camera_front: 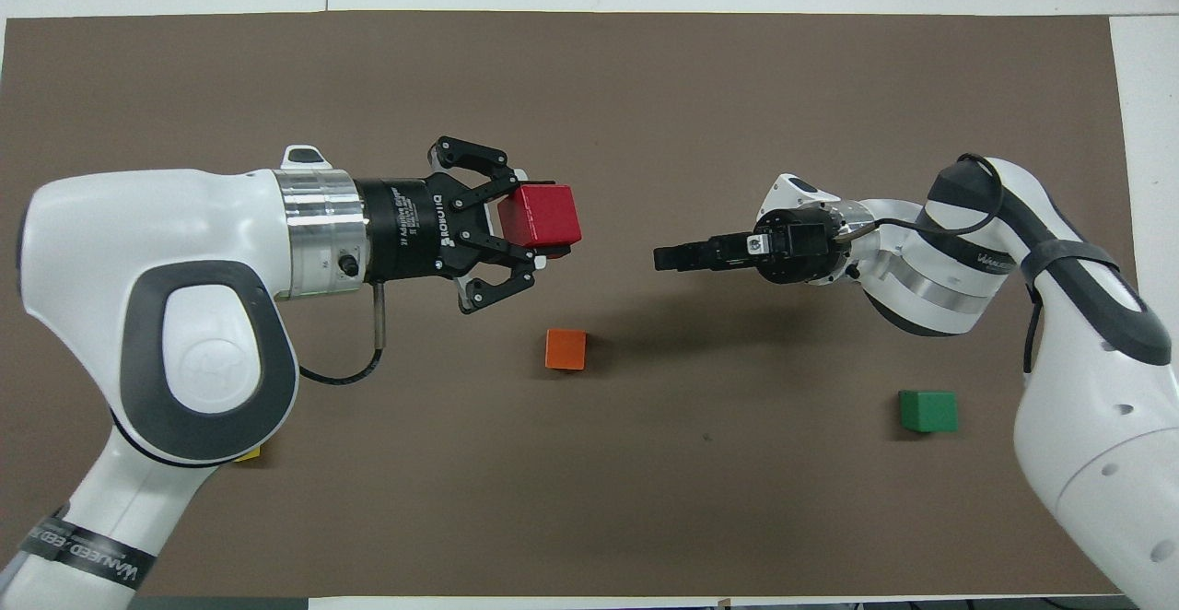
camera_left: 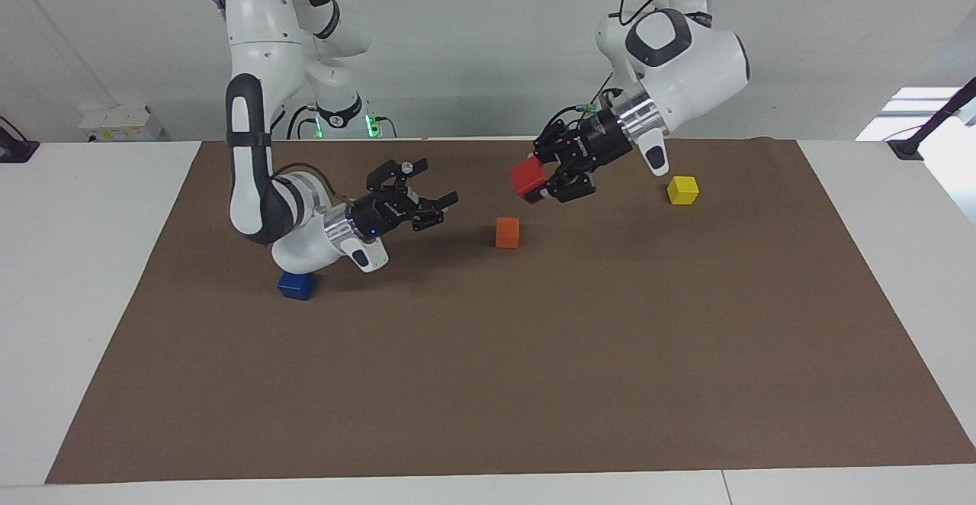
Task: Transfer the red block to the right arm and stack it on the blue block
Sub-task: 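Bring the red block toward the right gripper and close the right gripper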
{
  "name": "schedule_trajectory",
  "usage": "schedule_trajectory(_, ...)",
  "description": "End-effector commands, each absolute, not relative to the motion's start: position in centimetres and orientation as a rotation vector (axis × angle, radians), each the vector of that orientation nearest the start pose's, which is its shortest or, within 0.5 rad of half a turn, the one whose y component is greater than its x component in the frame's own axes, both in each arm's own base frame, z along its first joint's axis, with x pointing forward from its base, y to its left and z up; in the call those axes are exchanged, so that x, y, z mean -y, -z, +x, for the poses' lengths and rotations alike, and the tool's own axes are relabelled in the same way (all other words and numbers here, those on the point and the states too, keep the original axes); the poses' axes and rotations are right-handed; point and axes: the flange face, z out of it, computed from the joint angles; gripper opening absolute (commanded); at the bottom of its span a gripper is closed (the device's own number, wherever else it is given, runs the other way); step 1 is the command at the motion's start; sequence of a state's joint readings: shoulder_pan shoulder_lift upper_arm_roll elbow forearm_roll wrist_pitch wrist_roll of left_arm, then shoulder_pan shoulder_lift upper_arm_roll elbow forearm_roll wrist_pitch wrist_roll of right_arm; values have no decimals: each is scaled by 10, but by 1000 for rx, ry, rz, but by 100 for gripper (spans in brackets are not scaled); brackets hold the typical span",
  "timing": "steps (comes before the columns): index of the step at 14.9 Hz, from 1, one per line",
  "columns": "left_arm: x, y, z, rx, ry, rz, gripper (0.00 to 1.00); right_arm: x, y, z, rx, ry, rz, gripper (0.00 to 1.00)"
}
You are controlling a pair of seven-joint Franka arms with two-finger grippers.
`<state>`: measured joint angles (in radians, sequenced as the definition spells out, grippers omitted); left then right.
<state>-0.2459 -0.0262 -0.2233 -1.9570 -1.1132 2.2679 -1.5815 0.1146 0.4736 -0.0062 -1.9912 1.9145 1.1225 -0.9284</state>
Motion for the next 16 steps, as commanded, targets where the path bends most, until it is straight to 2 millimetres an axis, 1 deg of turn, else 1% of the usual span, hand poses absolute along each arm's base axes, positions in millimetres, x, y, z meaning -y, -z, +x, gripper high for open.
schedule_trajectory(1,294,-529,491,-1760,831,1392,0,-232,-325,565,168,11,-917,100)
schedule_trajectory(2,300,-528,487,-1766,835,1389,0,-244,-327,563,164,12,-896,100)
schedule_trajectory(3,303,-529,486,-1784,852,1371,0,-252,-330,561,163,16,-880,100)
schedule_trajectory(4,311,-530,481,-1792,865,1367,0,-259,-332,560,158,19,-865,100)
schedule_trajectory(6,326,-528,472,-1794,844,1361,0,-263,-332,559,158,23,-865,100)
schedule_trajectory(7,328,-526,469,-1796,842,1366,0,-263,-331,559,156,26,-869,100)
schedule_trajectory(8,330,-523,467,-1793,843,1377,0,-263,-331,559,156,27,-870,100)
schedule_trajectory(11,327,-520,464,-1797,823,1378,0,-263,-329,560,152,42,-884,100)
schedule_trajectory(13,328,-517,462,-1798,825,1389,0,-273,-327,557,157,46,-892,100)
schedule_trajectory(16,329,-514,457,-1780,812,1418,0,-278,-324,557,156,72,-917,100)
